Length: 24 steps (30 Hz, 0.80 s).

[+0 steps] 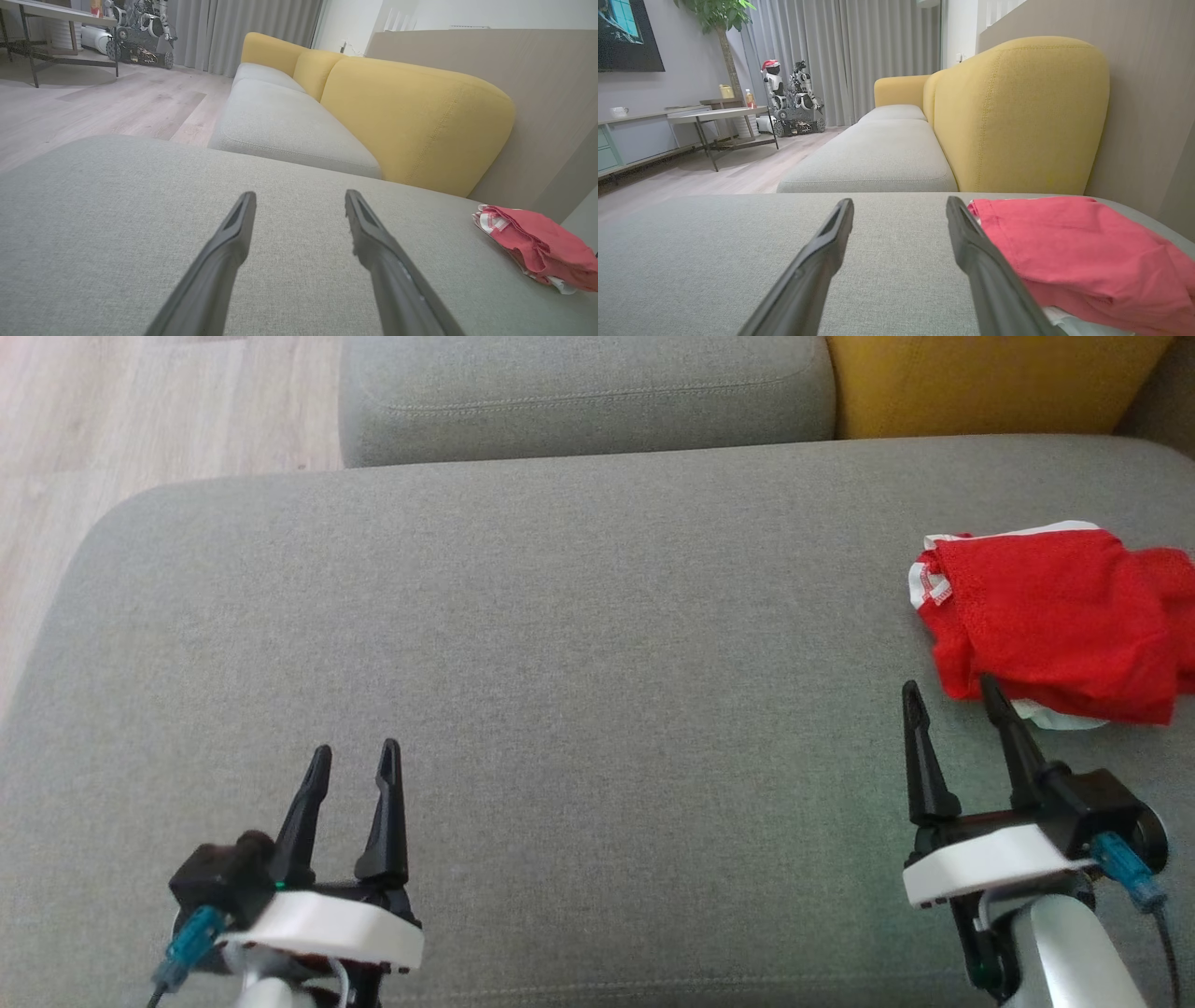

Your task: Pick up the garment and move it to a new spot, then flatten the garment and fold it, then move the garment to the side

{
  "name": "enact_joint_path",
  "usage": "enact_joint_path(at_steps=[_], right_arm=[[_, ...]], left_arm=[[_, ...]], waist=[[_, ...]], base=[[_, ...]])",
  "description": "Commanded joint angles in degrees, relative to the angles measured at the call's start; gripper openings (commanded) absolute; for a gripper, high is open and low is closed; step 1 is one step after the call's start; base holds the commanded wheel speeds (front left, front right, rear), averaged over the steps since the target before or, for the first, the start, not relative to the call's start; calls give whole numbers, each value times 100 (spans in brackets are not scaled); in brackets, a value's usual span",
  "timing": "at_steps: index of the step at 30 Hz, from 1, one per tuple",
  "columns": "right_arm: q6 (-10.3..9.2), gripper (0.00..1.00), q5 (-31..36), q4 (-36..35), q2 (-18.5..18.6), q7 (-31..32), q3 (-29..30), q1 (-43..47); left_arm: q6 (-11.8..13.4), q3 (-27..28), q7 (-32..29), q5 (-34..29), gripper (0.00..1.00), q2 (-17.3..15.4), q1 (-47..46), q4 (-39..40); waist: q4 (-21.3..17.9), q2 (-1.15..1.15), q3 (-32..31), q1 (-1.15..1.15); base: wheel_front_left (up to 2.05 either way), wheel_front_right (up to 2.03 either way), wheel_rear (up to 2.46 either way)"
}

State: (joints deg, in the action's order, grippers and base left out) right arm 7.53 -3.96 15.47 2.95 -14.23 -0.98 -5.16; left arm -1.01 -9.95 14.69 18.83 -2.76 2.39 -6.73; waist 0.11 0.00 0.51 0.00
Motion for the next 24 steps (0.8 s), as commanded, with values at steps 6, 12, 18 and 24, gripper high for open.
enact_joint_path(at_steps=[6,12,18,24], right_arm=[[0,0,-12,109,-3,7,-33,10],[1,0,-390,275,-11,117,17,48],[1,0,-817,243,-11,209,46,50],[0,0,-1241,216,-10,303,79,48]], left_arm=[[1,5,-6,146,0,0,12,-188],[-25,27,-81,480,0,-6,45,-362],[-56,89,-169,843,0,-23,-3,-389],[-89,152,-257,1203,0,-36,-51,-416]], waist=[[-9,0,1,0],[-10,0,0,0],[-10,0,-2,0],[-10,0,-4,0]], base=[[0,0,0],[0,0,0],[0,0,0],[0,0,0]])
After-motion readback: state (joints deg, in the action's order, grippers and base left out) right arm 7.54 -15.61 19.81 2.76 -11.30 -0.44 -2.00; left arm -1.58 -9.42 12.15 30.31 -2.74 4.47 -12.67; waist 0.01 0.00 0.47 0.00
